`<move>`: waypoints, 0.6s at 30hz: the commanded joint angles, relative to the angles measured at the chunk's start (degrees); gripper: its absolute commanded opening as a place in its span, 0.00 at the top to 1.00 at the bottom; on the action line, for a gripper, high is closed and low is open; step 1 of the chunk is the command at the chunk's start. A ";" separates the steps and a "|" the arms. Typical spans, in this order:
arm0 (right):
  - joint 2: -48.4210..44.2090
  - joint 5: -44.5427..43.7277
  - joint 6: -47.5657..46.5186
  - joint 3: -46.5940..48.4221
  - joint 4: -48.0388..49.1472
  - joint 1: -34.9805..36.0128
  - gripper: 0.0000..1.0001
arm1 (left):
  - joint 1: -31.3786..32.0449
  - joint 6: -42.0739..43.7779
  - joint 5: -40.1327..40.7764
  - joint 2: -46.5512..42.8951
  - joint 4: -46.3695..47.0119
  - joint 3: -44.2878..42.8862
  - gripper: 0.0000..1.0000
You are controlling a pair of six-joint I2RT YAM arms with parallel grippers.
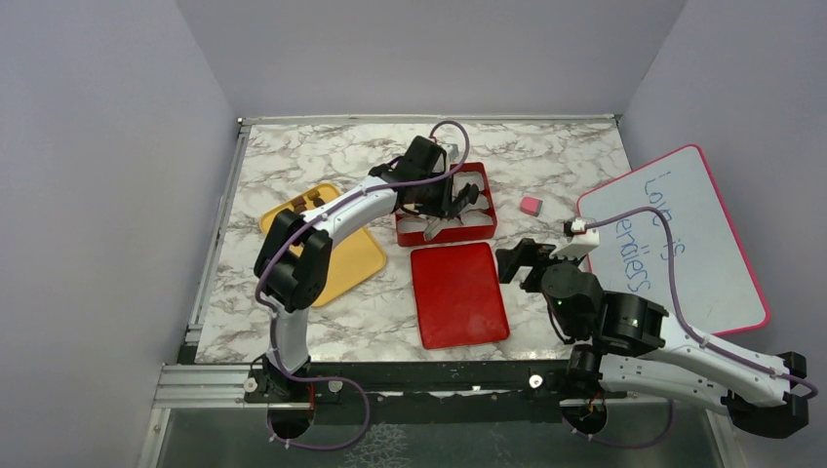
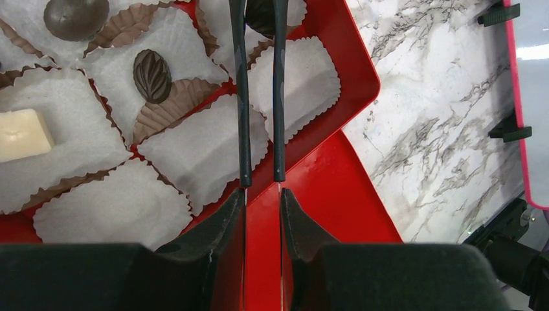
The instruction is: Pack the chocolate
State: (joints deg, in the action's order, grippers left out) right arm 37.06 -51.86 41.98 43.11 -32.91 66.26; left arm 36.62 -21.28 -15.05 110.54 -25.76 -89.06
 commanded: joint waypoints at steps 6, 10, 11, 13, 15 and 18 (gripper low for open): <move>0.36 -2.81 0.26 1.98 -0.11 -0.17 0.05 | 0.47 1.76 -1.15 2.60 1.59 -3.22 0.75; 0.56 -2.73 0.03 1.93 0.29 -0.12 0.05 | 0.47 1.83 -1.01 2.83 1.59 -3.40 0.70; 0.63 -2.60 0.04 1.89 0.45 -0.14 0.05 | 0.47 1.90 -0.91 2.91 1.59 -3.55 0.70; 0.80 -2.39 -0.01 1.77 0.56 -0.14 0.05 | 0.47 1.94 -0.87 2.93 1.53 -3.70 0.69; 0.97 -2.22 0.03 1.74 0.65 -0.13 0.05 | 0.41 1.96 -0.82 2.95 1.50 -3.88 0.67; 1.05 -2.11 0.13 1.66 0.81 -0.11 0.05 | 0.47 2.03 -0.69 2.89 1.23 -4.09 0.67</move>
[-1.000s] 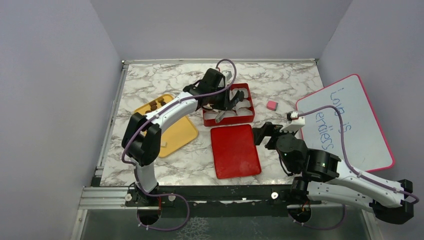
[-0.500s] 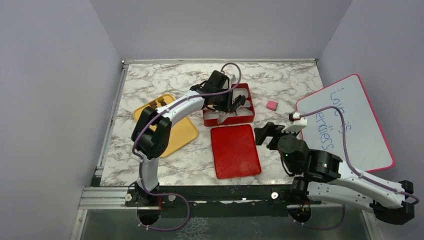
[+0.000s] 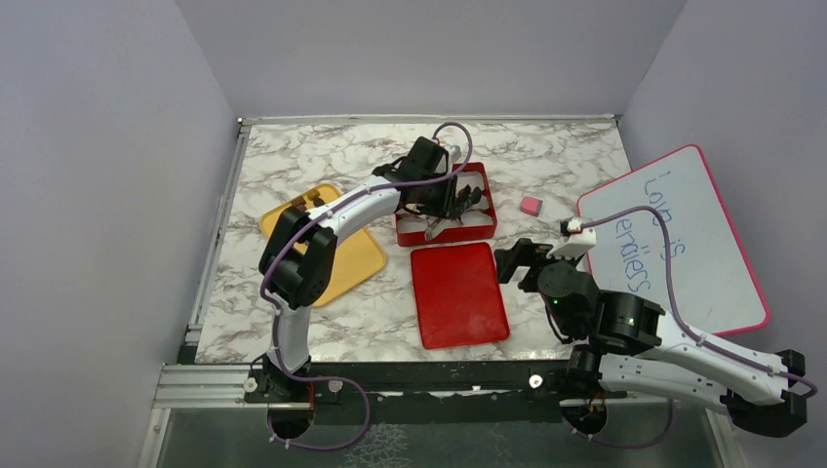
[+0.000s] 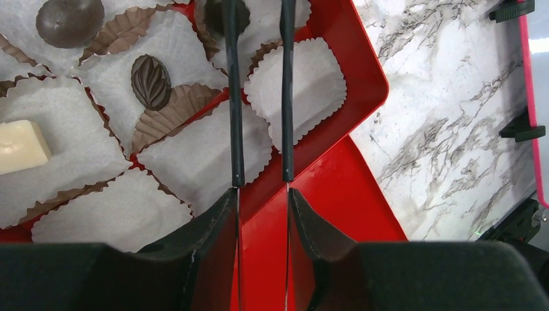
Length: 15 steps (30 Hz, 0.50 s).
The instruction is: Pack the chocolate
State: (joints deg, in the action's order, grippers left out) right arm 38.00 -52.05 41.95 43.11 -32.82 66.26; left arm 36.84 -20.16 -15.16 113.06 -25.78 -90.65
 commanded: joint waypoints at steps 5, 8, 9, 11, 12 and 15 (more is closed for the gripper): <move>0.68 -1.24 -0.87 1.18 2.40 -0.11 0.05 | 0.24 1.14 0.07 -1.62 0.70 -2.51 0.67; 1.45 -0.60 -1.21 1.00 3.61 -0.17 0.05 | 0.25 1.44 1.39 -3.64 -0.08 -2.67 0.67; 1.74 -0.29 -1.38 0.94 4.09 -0.12 0.05 | 0.25 1.40 2.20 -4.42 -0.42 -2.66 0.67; 2.38 0.33 -1.52 0.74 4.81 -0.16 0.05 | 0.24 1.08 4.64 -5.93 -1.78 -3.00 0.67; 2.69 0.63 -1.52 0.61 5.10 -0.17 0.05 | 0.19 1.21 5.60 -6.58 -2.44 -3.24 0.68; 3.61 1.89 -1.52 0.38 5.92 -0.16 0.05 | 0.04 1.44 7.99 -9.00 -4.11 -3.14 0.68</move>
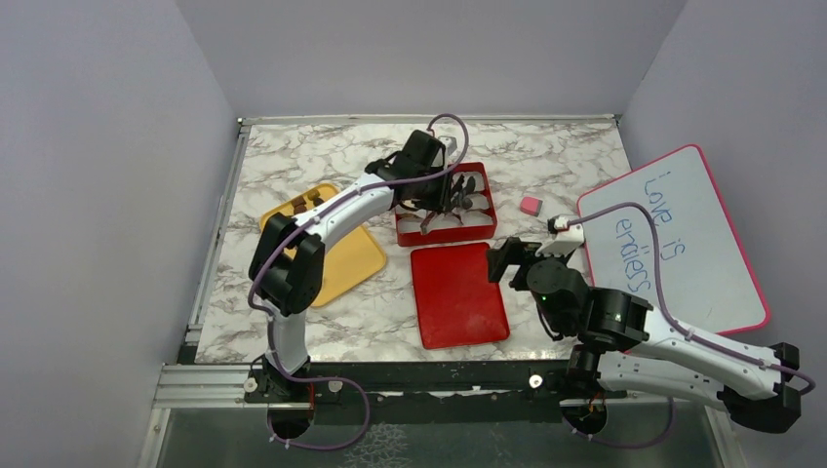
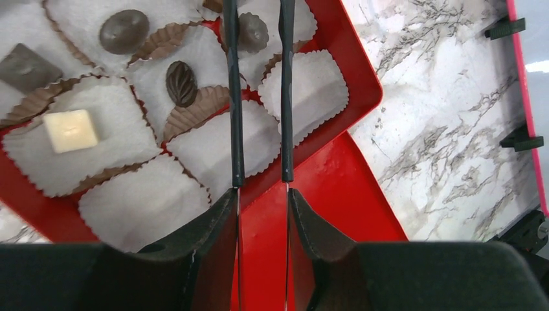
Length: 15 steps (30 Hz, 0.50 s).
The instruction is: Pack the chocolate
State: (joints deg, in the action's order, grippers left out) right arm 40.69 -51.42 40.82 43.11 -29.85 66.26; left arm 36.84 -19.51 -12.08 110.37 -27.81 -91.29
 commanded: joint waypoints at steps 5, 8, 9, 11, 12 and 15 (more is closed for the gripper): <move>2.60 3.59 -1.35 -0.15 4.58 -0.09 0.05 | -1.26 0.29 9.56 -11.16 -4.74 -0.39 0.68; 4.24 5.12 -1.16 0.31 4.10 -0.12 0.05 | -3.26 -0.30 11.60 -14.35 -6.43 1.92 0.67; 4.80 5.51 -1.10 0.45 3.90 -0.09 0.05 | -4.14 -0.58 11.63 -15.58 -6.80 2.87 0.68; 5.64 6.31 -1.09 0.53 3.91 -0.16 0.05 | -6.16 -1.06 12.69 -17.84 -7.50 5.06 0.67; 5.91 6.67 -1.09 0.66 3.96 -0.15 0.05 | -7.20 -1.29 13.28 -19.07 -7.78 6.17 0.67; 6.74 7.56 -1.45 0.72 4.67 -0.16 0.05 | -10.81 -1.66 14.67 -22.41 -9.07 9.51 0.67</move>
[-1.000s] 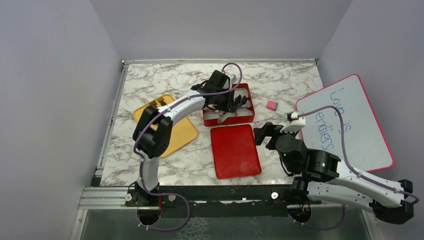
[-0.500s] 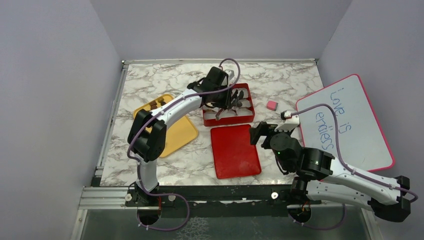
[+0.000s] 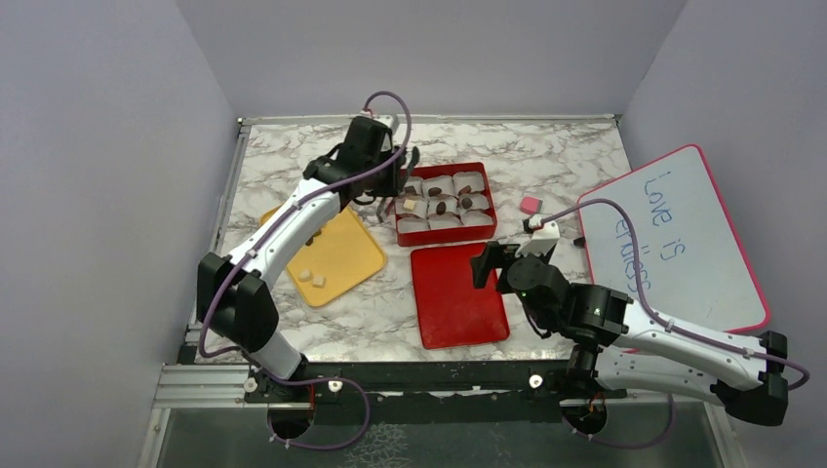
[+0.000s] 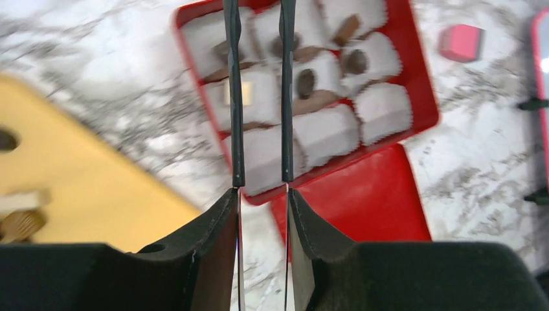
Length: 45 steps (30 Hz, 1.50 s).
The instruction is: Pack the chocolate
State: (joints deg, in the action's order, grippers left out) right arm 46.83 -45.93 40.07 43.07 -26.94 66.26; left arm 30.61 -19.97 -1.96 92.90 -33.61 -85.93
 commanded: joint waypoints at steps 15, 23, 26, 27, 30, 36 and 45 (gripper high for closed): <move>4.87 4.80 -3.91 2.41 4.35 -0.16 0.05 | -19.50 -0.05 7.92 -14.53 -10.09 15.52 0.67; 4.70 4.62 -4.13 2.52 4.39 -0.17 0.05 | -23.76 1.33 5.91 -14.90 -10.42 19.67 0.65; 4.79 4.55 -3.96 2.36 4.35 -0.14 0.05 | -24.12 1.61 5.43 -14.82 -10.65 20.50 0.64; 4.83 4.54 -3.88 2.33 4.42 -0.16 0.05 | -24.23 1.64 5.27 -14.82 -10.61 20.86 0.64; 5.16 4.75 -3.70 2.20 4.68 -0.15 0.05 | -24.24 1.90 4.89 -14.66 -10.58 21.86 0.64; 6.01 5.06 -3.86 2.25 5.34 -0.16 0.05 | -24.33 2.21 3.94 -13.83 -10.54 22.62 0.63; 5.77 4.80 -3.86 1.93 5.50 -0.16 0.05 | -24.28 2.65 6.58 -12.57 -10.10 23.81 0.61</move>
State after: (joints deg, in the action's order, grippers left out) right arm 52.82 -41.23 36.38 43.72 -23.33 66.26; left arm 6.70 -18.11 3.38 79.40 -44.25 -63.00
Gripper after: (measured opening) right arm 0.951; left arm 0.389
